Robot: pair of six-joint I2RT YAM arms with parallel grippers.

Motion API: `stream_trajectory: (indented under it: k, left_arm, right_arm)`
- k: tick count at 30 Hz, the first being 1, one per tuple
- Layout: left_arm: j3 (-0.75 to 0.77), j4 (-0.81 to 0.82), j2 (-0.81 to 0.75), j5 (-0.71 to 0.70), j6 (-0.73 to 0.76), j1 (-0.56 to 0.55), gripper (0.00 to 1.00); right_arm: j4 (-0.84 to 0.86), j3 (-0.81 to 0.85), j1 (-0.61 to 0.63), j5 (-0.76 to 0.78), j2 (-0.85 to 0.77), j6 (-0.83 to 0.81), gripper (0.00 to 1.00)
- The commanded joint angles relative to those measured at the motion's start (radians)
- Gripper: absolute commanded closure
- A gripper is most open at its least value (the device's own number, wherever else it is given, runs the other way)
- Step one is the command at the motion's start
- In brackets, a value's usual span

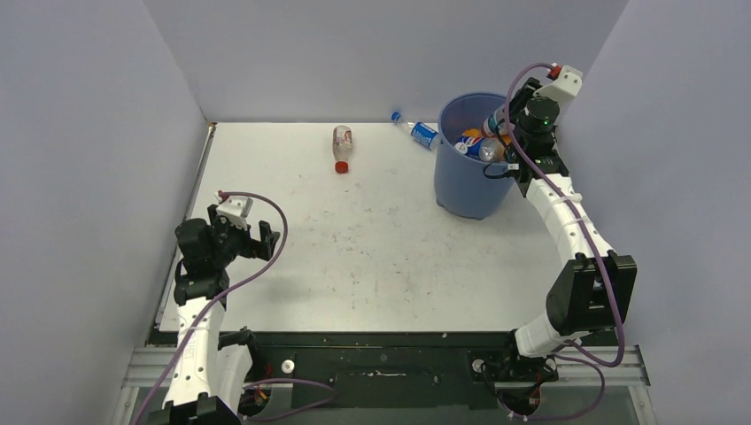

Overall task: Put the plastic bottles in the bin
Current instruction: Place the plastic bottle in the trash bin.

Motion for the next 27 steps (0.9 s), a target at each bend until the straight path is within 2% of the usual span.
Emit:
stream_trajectory:
  k: [1,2,4,6,9,13,18,24,27]
  left_arm:
    - [0.009,0.054,-0.007,0.015,-0.002,-0.005,0.04]
    - [0.009,0.054,-0.007,0.014,-0.002,-0.006,0.04]
    - [0.008,0.054,-0.009,0.014,-0.001,-0.005,0.04]
    - [0.006,0.054,-0.012,0.015,0.0,-0.005,0.04]
    - [0.004,0.055,-0.017,0.019,-0.004,-0.005,0.04]
    - [0.004,0.055,-0.022,0.023,-0.01,-0.007,0.04]
    - [0.006,0.051,-0.032,0.022,-0.011,-0.007,0.04]
    - [0.006,0.049,-0.043,0.022,-0.016,-0.01,0.04]
    - [0.009,0.046,-0.043,0.022,-0.02,-0.013,0.04]
  right_arm:
    - [-0.158,-0.074,0.003,-0.071,0.052,0.029,0.92]
    - [-0.152,-0.077,0.002,-0.076,0.043,0.035,0.9]
    - [-0.155,-0.07,0.001,-0.086,0.027,0.045,0.79]
    - [-0.161,-0.063,0.002,-0.091,0.008,0.057,0.74]
    - [-0.164,-0.055,0.002,-0.109,-0.031,0.074,0.77]
    - [-0.156,-0.048,0.008,-0.129,-0.096,0.101,0.87]
    - [-0.112,-0.038,0.014,-0.171,-0.179,0.134,0.94]
    - [-0.134,0.016,0.039,-0.189,-0.224,0.133,0.95]
    - [-0.246,0.083,0.067,-0.217,-0.205,0.127,0.95]
